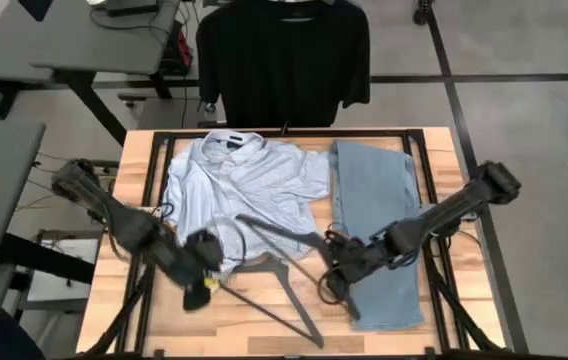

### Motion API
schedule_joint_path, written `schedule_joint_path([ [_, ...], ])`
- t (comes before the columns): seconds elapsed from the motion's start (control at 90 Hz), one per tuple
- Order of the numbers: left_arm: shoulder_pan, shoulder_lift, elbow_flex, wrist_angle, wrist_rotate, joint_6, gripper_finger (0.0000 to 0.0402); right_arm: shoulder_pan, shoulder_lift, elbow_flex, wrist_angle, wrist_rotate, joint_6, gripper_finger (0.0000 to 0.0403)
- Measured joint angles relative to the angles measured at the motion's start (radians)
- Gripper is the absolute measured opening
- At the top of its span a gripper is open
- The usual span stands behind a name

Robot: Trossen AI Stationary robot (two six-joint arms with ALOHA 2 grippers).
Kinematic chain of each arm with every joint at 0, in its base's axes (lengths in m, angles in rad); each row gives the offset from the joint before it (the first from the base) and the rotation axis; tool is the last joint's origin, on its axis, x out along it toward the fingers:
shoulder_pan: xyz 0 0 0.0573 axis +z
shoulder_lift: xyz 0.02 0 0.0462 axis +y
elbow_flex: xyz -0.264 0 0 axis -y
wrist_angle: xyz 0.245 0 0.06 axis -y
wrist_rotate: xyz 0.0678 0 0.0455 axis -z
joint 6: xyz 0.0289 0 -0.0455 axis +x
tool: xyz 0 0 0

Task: Hang clothes
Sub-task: Insert the blue shirt on the grey hanger

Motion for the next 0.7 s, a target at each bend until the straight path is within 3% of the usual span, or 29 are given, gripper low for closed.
schedule_joint_path([
  [0.233, 0.282, -0.123, -0.065, 0.013, 0.049, 0.182, 0.0123, -0.052, -0.037, 0.0, -0.096, 0.002, -0.092, 0.0027],
  [0.3, 0.344, -0.122, -0.065, 0.019, 0.116, 0.27, 0.0123, -0.075, -0.036, 0.0, -0.093, -0.012, -0.139, 0.0027],
  [0.622, 0.704, 0.029, -0.066, 0.13, 0.424, 0.758, 0.0146, -0.264, -0.036, 0.0, -0.068, -0.145, -0.323, 0.0027],
  [0.7, 0.759, 0.077, -0.066, 0.164, 0.441, 0.87, 0.015, -0.295, -0.036, 0.0, -0.041, -0.155, -0.357, 0.0027],
])
